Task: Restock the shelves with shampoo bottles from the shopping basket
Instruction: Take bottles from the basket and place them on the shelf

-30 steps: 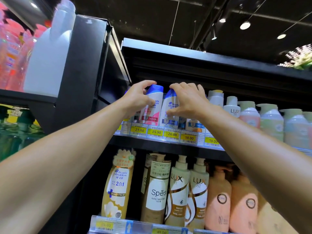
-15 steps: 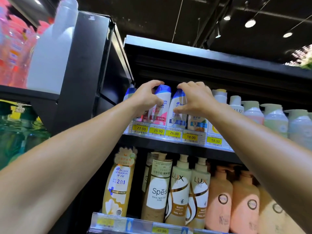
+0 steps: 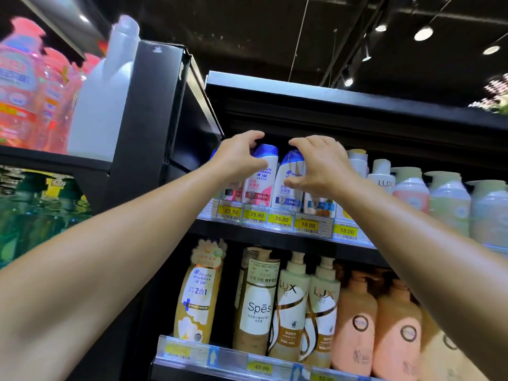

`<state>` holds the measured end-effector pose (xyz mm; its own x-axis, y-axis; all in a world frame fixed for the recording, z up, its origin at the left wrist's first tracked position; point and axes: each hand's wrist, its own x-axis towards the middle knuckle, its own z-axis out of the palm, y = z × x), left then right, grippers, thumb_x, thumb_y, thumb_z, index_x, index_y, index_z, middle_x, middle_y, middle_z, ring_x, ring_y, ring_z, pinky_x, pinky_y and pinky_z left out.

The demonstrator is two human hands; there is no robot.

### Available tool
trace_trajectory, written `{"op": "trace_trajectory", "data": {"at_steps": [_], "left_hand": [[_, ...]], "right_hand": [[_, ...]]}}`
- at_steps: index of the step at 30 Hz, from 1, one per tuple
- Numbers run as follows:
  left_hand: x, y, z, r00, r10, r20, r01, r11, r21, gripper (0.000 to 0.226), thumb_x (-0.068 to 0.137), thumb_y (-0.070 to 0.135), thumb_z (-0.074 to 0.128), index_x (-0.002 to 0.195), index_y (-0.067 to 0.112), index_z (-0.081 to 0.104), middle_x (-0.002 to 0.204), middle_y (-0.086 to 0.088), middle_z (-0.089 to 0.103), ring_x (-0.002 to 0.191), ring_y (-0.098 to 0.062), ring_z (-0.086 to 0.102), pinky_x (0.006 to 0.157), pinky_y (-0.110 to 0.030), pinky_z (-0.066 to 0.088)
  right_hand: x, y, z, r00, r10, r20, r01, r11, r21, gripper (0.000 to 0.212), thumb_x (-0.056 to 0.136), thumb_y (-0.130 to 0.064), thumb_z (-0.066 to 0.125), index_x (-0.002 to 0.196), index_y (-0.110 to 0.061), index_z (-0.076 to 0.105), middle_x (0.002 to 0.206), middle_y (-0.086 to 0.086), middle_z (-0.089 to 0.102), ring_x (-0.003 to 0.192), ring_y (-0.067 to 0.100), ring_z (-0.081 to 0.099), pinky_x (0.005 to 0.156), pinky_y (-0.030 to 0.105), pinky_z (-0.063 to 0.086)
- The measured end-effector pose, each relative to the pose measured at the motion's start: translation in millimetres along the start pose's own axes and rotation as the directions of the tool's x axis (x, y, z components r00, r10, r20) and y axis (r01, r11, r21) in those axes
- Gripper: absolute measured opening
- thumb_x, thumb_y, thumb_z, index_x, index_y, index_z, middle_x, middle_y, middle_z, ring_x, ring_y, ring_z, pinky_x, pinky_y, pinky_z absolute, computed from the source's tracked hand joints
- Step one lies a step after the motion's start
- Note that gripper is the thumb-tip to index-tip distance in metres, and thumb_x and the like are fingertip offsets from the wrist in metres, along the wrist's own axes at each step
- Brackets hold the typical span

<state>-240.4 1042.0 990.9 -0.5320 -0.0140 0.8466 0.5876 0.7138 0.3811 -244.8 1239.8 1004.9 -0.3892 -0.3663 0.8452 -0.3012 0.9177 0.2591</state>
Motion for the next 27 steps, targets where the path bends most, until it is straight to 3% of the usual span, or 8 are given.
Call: {"op": "trace_trajectory", "data": {"at_steps": [3,6,12,17,27], "left_hand": [[-18,8,-5,0.997,0.065,-0.036,-0.057,0.982,0.178,0.067,0.081,0.033,0.067,0.144,0.029,0.045,0.14,0.001,0.055,0.116,-0.016,0.057,0.088,-0.027,0.048],[-46,19,-4,0.991,0.131,-0.02,-0.115,0.93,0.35,0.065,0.083,0.035,0.065,0.144,0.022,0.046,0.144,0.0,0.052,0.13,-0.019,0.048,0.108,-0.036,0.039],[-127,48,13,0.988,0.146,0.057,-0.155,0.849,0.504,0.067,0.084,0.032,0.065,0.145,0.015,0.045,0.147,-0.007,0.048,0.136,-0.027,0.041,0.11,-0.041,0.036],[-200,70,29,0.99,0.039,0.138,-0.115,0.794,0.597,0.07,0.086,0.036,0.066,0.148,0.013,0.041,0.152,-0.013,0.04,0.14,-0.03,0.034,0.116,-0.04,0.027],[-389,131,74,0.946,-0.077,0.314,-0.125,0.809,0.575,0.068,0.089,0.041,0.063,0.148,0.013,0.041,0.152,-0.013,0.039,0.14,-0.03,0.034,0.116,-0.042,0.026]], "right_hand": [[-22,-1,-6,0.999,-0.029,-0.016,0.029,1.0,0.013,0.082,0.076,-0.059,0.068,0.145,-0.027,0.037,0.143,-0.001,0.045,0.138,0.025,0.031,0.115,0.047,0.025],[-56,0,-11,0.999,-0.051,-0.005,0.052,0.999,0.015,0.079,0.076,-0.059,0.066,0.143,-0.025,0.039,0.143,-0.001,0.043,0.14,0.027,0.027,0.115,0.045,0.022],[-138,10,-17,0.995,-0.096,0.029,0.094,0.992,0.08,0.077,0.079,-0.055,0.064,0.144,-0.024,0.037,0.147,0.002,0.039,0.145,0.03,0.019,0.117,0.047,0.016],[-205,15,-25,0.983,-0.126,0.135,0.111,0.987,0.119,0.078,0.08,-0.058,0.062,0.144,-0.023,0.036,0.149,0.003,0.037,0.144,0.03,0.021,0.116,0.049,0.018],[-400,30,-63,0.928,-0.1,0.359,0.012,0.971,0.24,0.08,0.079,-0.057,0.063,0.146,-0.021,0.037,0.148,0.003,0.038,0.143,0.029,0.022,0.116,0.047,0.018]]}}
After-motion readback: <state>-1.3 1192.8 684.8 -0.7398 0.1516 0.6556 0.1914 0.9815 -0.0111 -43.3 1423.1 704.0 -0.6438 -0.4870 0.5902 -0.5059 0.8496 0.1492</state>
